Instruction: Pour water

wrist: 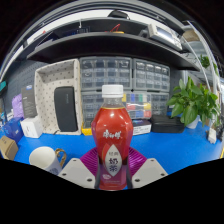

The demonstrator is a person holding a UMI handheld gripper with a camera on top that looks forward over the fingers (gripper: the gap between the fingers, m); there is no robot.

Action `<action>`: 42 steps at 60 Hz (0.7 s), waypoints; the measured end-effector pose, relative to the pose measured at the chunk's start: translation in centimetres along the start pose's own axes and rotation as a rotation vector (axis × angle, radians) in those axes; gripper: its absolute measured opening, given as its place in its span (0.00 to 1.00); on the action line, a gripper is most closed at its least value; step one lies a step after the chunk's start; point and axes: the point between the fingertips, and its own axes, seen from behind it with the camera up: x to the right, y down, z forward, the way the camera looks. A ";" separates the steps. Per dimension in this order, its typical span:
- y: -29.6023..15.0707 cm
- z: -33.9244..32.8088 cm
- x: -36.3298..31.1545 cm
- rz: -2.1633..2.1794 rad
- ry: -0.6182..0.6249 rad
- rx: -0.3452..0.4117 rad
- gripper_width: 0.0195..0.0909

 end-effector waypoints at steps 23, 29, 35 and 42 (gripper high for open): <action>4.2 -4.3 1.7 0.056 0.079 -0.120 0.90; 5.4 -7.8 1.2 0.055 0.085 -0.173 0.90; 4.3 -11.3 0.3 0.042 0.091 -0.175 0.90; 1.5 -14.9 -2.2 0.038 0.058 -0.166 0.90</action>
